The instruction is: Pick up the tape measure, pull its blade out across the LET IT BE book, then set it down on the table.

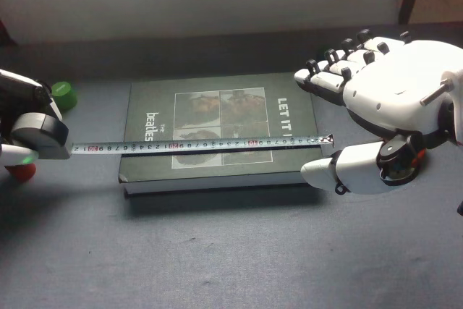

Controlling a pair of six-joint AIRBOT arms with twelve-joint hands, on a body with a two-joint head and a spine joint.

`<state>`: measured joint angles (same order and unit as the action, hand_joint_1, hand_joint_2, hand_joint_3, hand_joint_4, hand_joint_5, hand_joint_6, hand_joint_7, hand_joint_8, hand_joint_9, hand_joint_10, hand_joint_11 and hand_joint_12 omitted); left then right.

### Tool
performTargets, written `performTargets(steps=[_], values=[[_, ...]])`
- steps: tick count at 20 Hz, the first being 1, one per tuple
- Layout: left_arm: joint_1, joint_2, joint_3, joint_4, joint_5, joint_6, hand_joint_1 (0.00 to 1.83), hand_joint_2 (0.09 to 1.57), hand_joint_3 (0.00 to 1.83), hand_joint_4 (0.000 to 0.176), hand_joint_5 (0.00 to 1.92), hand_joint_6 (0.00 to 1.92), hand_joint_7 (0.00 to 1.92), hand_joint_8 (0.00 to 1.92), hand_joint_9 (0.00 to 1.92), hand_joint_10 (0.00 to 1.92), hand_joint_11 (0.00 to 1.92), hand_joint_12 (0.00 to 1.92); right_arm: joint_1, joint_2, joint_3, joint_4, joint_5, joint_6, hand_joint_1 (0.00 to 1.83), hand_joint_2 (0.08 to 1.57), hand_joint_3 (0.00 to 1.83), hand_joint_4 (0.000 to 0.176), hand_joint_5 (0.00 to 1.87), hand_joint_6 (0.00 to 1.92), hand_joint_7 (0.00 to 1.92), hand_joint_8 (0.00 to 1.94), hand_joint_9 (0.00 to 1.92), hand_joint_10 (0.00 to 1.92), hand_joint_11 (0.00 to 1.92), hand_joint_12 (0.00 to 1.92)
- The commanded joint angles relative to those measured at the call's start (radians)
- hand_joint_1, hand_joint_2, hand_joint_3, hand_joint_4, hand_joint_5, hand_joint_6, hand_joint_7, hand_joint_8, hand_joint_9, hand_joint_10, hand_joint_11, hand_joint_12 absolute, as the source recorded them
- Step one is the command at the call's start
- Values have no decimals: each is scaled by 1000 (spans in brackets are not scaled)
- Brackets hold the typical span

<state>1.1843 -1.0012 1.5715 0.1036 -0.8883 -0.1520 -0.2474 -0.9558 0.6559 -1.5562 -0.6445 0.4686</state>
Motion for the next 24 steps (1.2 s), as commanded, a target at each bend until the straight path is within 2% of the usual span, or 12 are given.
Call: performTargets(steps=[1,3,7,12,18,22,24], values=[[-4,0,11,-46,-104,-12,1375,1135,0,0,865,890,961,1074,890,1323,858,1235,3,3,-4,-62,-14,4,170,1089,0,10,41,2,72,3,75,4,0,419],[-3,0,13,-39,-104,-12,1375,1133,0,0,865,897,961,1065,897,1317,859,1237,3,3,-4,-62,-14,4,169,1089,0,9,62,5,107,6,107,7,0,495],[-2,0,14,-31,-102,-10,1374,1134,0,0,864,923,929,1090,915,1303,858,1243,3,3,-4,-62,-14,4,169,1093,1,10,49,0,73,0,66,1,0,390],[0,0,16,-22,-101,-10,1374,1137,0,0,849,912,950,1086,899,1317,862,1237,2,3,-4,-62,-14,4,175,1096,0,9,56,1,105,2,98,3,0,479],[-5,2,14,-23,-110,-41,1374,1137,0,0,845,915,956,1069,900,1320,856,1230,1,3,-5,-62,-14,4,178,1089,0,10,53,3,93,1,93,1,0,440],[-15,29,-12,-35,-111,-40,1376,1134,0,0,849,907,961,1063,912,1300,883,1190,0,3,-6,-62,-14,4,178,1088,0,10,42,0,89,0,94,1,0,440],[-30,45,-50,2,-94,-28,1375,1135,1,0,846,921,954,1061,910,1312,882,1206,0,3,-6,-62,-13,4,179,1088,0,10,35,0,83,0,86,0,0,437]])
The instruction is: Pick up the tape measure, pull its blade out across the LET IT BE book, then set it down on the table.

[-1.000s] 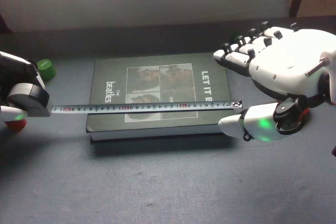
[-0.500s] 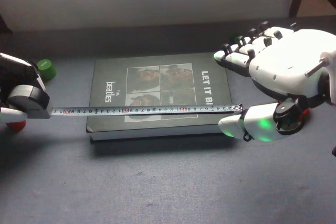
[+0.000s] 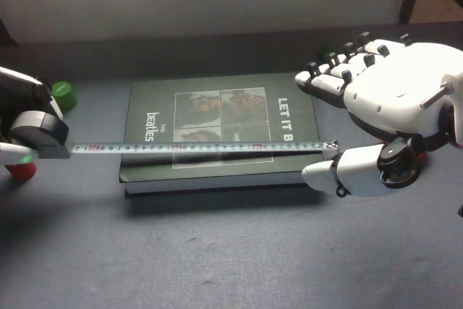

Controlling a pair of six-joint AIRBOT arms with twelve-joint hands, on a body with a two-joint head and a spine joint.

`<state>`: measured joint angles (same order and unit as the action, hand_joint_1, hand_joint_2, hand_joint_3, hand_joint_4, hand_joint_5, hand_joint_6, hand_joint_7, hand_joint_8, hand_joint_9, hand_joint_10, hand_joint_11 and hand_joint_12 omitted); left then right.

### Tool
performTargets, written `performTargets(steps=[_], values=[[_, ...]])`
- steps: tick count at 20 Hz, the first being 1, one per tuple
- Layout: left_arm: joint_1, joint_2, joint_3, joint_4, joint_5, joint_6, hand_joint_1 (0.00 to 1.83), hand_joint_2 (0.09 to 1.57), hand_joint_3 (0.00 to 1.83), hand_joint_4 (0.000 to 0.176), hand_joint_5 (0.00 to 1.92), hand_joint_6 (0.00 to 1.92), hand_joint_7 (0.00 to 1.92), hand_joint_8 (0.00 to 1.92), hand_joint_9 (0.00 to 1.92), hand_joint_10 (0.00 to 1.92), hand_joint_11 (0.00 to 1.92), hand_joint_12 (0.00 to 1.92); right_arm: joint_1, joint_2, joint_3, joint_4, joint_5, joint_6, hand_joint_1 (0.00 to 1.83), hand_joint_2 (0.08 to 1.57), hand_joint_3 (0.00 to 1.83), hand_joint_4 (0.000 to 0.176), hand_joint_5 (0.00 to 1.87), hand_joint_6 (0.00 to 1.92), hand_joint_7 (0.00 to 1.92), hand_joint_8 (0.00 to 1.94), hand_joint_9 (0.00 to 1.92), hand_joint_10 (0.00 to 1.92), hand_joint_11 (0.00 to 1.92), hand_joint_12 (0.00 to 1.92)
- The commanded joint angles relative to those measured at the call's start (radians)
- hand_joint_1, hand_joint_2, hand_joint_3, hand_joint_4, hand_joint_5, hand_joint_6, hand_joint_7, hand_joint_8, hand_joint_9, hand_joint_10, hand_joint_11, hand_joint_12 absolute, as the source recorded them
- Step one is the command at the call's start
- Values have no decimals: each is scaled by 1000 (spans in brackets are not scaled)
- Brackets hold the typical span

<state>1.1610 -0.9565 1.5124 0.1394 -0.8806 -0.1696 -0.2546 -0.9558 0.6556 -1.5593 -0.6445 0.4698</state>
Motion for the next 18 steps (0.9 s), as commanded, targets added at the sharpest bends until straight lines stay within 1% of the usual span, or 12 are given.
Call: performTargets(steps=[1,5,6,8,9,10,11,12,13,14,16,18], values=[[-15,8,-21,-33,-89,3,1374,1138,0,0,841,925,951,1069,903,1322,870,1224,7,3,-6,-59,-13,3,179,1088,0,10,39,1,84,0,85,0,0,422],[-27,68,-173,-41,-57,70,1374,1137,0,0,850,915,948,1088,901,1313,867,1230,5,3,-7,-61,-14,3,177,1088,0,10,46,3,98,5,92,3,0,420],[-21,94,-218,-41,-48,83,1375,1137,0,0,850,914,948,1088,901,1313,867,1230,4,3,-7,-61,-14,3,177,1089,0,10,46,3,104,7,94,3,0,421],[-20,115,-234,-43,-45,95,1375,1137,0,0,850,914,948,1088,901,1313,867,1230,2,2,-7,-61,-14,3,177,1089,0,10,46,3,104,7,94,3,0,421],[-16,133,-248,-61,-45,110,1374,1137,0,0,851,914,948,1088,901,1312,864,1228,2,2,-7,-61,-14,3,182,1089,0,10,53,4,115,7,106,5,0,454],[2,154,-263,-85,-45,122,1377,1128,0,0,880,871,972,1057,910,1294,889,1231,1,2,-7,-61,-14,3,203,1076,0,9,68,4,130,6,119,5,0,516],[34,172,-278,-114,-55,126,1378,1125,0,0,886,860,982,1046,909,1293,884,1226,1,2,-8,-61,-14,3,208,1073,0,9,62,0,126,2,120,4,0,530],[83,190,-294,-154,-84,128,1378,1125,0,0,888,852,990,1043,898,1299,866,1219,0,2,-9,-62,-14,3,200,1076,0,8,38,0,98,0,105,0,0,504],[127,198,-301,-176,-109,128,1377,1127,0,0,890,844,995,1042,882,1315,859,1221,-1,1,-9,-62,-14,3,197,1077,0,8,38,1,98,1,105,1,0,498],[163,203,-305,-195,-140,126,1377,1128,1,0,892,833,990,1052,877,1322,859,1224,-2,1,-10,-63,-14,3,196,1078,0,7,55,5,111,4,104,0,0,479],[196,202,-319,-216,-169,117,1375,1132,0,0,877,852,979,1065,877,1330,877,1221,-3,1,-11,-65,-14,3,196,1078,0,7,64,4,118,3,105,0,0,451],[222,189,-342,-258,-196,119,1374,1138,0,0,853,882,968,1071,880,1337,882,1216,-4,0,-12,-66,-14,3,196,1080,1,7,64,4,120,3,105,0,0,447]])
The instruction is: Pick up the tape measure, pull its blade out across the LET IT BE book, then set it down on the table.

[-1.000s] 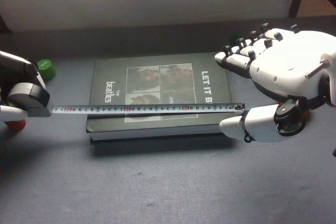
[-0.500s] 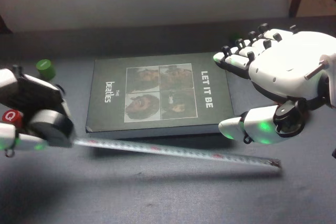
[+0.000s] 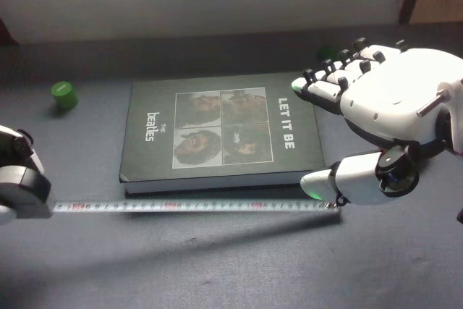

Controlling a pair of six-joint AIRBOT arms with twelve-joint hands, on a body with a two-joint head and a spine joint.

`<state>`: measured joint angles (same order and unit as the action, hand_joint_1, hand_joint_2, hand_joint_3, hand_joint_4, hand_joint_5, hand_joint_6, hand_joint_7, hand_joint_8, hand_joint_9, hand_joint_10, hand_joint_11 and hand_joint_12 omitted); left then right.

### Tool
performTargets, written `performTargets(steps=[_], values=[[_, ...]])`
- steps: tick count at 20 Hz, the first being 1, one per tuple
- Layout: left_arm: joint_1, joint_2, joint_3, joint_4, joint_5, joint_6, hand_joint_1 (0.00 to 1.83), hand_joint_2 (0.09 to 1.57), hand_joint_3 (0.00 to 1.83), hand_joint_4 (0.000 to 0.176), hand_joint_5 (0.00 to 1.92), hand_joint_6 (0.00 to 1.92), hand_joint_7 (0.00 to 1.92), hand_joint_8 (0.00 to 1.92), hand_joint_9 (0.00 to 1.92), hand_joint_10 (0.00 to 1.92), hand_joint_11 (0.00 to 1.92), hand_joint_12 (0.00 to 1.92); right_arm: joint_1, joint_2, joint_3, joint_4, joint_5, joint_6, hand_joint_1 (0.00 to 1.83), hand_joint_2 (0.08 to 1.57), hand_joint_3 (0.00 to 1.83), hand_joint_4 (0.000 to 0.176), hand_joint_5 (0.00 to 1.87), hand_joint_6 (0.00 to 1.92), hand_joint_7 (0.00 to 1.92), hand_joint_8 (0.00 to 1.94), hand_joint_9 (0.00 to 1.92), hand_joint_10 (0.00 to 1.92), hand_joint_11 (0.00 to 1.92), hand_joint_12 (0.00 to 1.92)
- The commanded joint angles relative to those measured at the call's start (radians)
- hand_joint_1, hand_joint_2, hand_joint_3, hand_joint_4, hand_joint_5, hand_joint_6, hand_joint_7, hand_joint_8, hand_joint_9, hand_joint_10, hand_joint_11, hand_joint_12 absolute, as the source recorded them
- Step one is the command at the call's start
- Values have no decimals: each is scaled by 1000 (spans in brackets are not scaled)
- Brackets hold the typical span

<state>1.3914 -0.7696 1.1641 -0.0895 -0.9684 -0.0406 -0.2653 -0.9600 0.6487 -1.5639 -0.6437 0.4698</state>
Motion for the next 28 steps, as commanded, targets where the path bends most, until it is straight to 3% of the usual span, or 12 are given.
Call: performTargets(steps=[1,7,15,25,26,27,28], values=[[2,-7,-4,-46,-119,-9,1374,1138,0,0,852,883,968,1072,878,1338,884,1217,7,4,-5,-62,-15,3,196,1082,2,6,64,4,119,3,104,0,0,447],[39,-73,-27,-90,-162,0,1376,1131,0,0,863,892,983,1040,895,1316,880,1216,7,3,-6,-63,-15,3,195,1091,2,1,39,0,105,1,103,1,0,470],[3,-140,5,-101,-145,16,1375,1135,0,0,849,908,962,1072,900,1310,858,1217,7,3,-7,-64,-12,3,185,1100,2,2,47,0,93,0,90,0,0,456],[1,-163,19,-97,-136,26,1359,1169,2,0,816,1034,857,1205,815,1394,735,1244,6,3,-7,-65,-12,3,187,1109,3,3,44,2,88,3,77,0,0,410],[2,-163,20,-97,-136,26,1222,1194,0,0,775,1153,875,1266,743,943,658,1207,6,3,-7,-65,-12,3,187,1105,1,3,42,1,94,3,84,2,0,428],[3,-162,21,-97,-136,26,1099,1204,0,0,795,1231,801,726,751,669,594,1163,5,3,-7,-65,-12,3,187,1104,0,3,40,0,98,4,88,3,0,430],[3,-161,21,-97,-136,26,1032,1205,1,0,799,1252,845,408,771,502,556,1124,5,3,-7,-65,-12,3,187,1104,0,4,40,0,98,4,88,3,0,429]])
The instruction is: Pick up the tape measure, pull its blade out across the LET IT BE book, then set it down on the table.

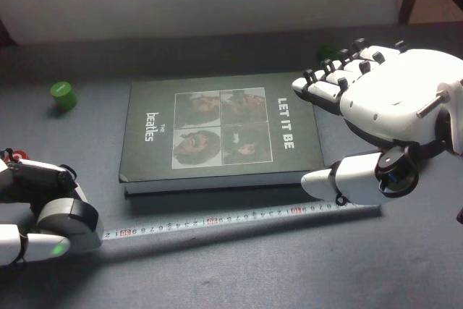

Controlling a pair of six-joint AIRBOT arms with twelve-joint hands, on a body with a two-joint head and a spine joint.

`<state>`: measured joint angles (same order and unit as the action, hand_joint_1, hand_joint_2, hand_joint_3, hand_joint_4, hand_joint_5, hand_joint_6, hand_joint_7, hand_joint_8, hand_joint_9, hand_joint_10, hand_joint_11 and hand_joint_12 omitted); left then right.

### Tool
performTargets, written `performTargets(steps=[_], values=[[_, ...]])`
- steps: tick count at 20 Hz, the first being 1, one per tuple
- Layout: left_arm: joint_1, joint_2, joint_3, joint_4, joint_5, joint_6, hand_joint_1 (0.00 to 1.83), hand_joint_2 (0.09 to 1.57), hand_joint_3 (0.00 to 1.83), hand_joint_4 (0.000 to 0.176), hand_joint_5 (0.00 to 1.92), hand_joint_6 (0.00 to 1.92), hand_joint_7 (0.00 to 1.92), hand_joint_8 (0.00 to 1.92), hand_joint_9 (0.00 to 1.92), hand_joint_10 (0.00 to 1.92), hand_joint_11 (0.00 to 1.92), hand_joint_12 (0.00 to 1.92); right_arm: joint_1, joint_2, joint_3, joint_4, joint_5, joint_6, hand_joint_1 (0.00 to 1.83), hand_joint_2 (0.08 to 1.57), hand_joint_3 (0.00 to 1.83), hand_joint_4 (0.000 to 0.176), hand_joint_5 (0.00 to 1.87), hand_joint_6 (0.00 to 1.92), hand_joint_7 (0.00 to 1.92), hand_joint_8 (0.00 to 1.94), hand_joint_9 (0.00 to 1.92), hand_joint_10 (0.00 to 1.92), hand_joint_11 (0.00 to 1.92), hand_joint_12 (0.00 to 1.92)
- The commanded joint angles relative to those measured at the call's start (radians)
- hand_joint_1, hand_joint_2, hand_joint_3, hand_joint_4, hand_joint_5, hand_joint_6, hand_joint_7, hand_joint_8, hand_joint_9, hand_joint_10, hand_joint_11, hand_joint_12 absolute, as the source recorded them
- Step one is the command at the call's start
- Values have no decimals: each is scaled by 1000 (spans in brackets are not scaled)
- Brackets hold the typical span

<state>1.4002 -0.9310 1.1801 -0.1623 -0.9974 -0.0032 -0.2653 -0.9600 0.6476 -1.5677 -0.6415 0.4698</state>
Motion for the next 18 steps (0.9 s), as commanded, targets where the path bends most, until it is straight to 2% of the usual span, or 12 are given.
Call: performTargets(steps=[1,3,4,5,7,10,14,17,18], values=[[-6,4,5,-22,-107,-12,855,1128,0,0,802,244,880,146,791,270,491,1023,5,3,-6,-61,-14,3,186,1104,0,3,50,3,102,3,95,4,0,447],[-6,5,5,-22,-107,-12,855,1128,0,0,802,244,880,146,791,270,491,1023,5,3,-6,-61,-14,3,186,1104,0,3,50,3,102,3,95,4,0,447],[-4,5,5,-22,-107,-12,670,1107,0,0,761,78,805,53,695,132,335,917,5,3,-6,-61,-14,3,189,1103,0,2,79,8,118,5,101,3,0,498],[-4,6,5,-22,-107,-13,538,1081,0,0,655,16,677,10,554,46,173,841,5,3,-6,-61,-14,3,191,1105,0,2,74,3,107,3,93,1,0,477],[-4,10,2,-22,-108,-15,449,1050,0,0,520,0,519,0,430,0,59,795,5,3,-6,-61,-14,3,199,1106,0,0,82,2,131,4,112,4,0,515],[-4,39,-6,-22,-101,-10,412,1050,0,0,493,0,510,8,453,12,100,812,5,3,-6,-61,-14,3,197,1110,1,0,83,1,135,1,129,4,0,585],[-15,97,-6,-21,-81,2,466,1027,0,0,516,4,510,0,427,0,94,781,5,3,-7,-61,-11,3,195,1115,1,0,114,6,183,9,163,8,0,648],[-97,146,-14,-21,-16,38,468,1029,0,0,528,7,511,1,452,11,109,792,4,3,-9,-61,-11,3,222,1112,0,0,217,2,312,2,292,6,22,886],[-143,162,-21,-21,11,64,467,1031,0,0,528,6,510,1,457,13,125,800,4,3,-10,-61,-11,3,242,1112,0,0,303,9,437,10,436,22,138,935]])
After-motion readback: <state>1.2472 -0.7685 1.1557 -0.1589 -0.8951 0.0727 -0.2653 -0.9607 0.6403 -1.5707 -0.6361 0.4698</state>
